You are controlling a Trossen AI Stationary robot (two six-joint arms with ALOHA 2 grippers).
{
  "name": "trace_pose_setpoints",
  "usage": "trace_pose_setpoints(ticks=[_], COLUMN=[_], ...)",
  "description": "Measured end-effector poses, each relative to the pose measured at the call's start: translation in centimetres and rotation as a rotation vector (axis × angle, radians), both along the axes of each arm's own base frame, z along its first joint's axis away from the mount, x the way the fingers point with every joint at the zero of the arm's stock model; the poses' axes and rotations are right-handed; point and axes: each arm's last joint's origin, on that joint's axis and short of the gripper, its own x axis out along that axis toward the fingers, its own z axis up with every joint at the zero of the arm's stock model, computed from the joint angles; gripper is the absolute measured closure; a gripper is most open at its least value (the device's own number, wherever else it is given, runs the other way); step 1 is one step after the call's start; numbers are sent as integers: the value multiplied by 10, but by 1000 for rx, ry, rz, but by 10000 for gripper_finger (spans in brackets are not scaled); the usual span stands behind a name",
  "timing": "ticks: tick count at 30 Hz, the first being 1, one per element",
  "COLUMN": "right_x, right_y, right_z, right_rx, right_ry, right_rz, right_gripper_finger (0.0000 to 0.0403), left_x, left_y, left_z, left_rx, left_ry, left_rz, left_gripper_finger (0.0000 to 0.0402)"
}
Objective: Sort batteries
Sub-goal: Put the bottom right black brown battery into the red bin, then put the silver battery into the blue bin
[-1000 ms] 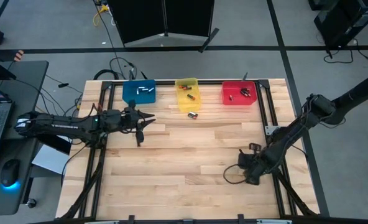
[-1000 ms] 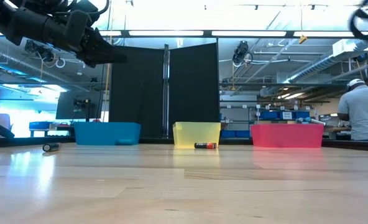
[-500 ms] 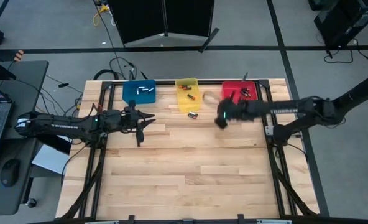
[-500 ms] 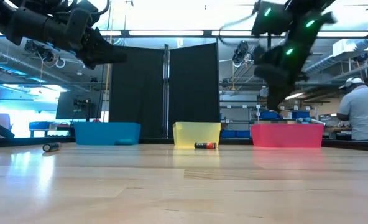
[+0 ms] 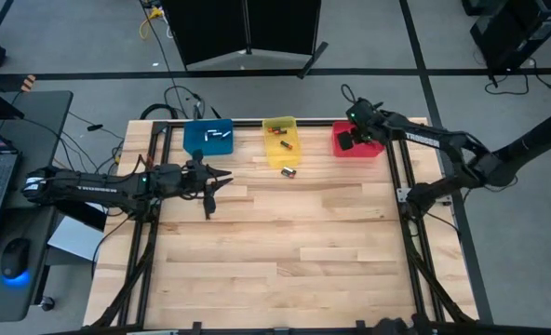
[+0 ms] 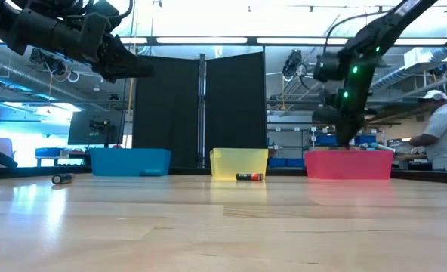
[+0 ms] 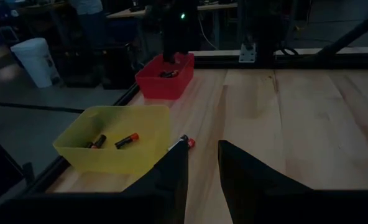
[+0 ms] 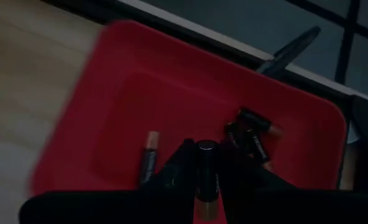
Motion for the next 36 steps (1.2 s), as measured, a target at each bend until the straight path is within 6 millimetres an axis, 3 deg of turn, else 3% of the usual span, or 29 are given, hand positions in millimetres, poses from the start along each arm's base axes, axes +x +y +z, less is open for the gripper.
trace_pose_setpoints(ticks=[9, 15, 20, 28, 32, 36], right_x=[2, 2, 0, -9, -9, -2], right_y=[-31, -32, -29, -9, 7, 27], right_z=[-48, -54, -39, 6, 30, 45], right_rx=[105, 131, 95, -17, -90, -98], right_ry=[35, 47, 30, -5, -58, -163], right_rz=[-13, 2, 22, 119, 168, 279], right_gripper_finger=[346, 294, 264, 241, 255, 296], left_x=[0, 0, 0, 0, 0, 0], left_y=[0, 0, 0, -1, -3, -3], left_z=[0, -1, -2, -2, -2, -2], left_rx=[-1, -24, -25, -29, -36, -38], left_ry=[2, 6, 10, 12, 13, 13], left_rz=[0, 5, 5, -33, -86, -99], left_gripper_finger=[308, 308, 308, 308, 308, 308])
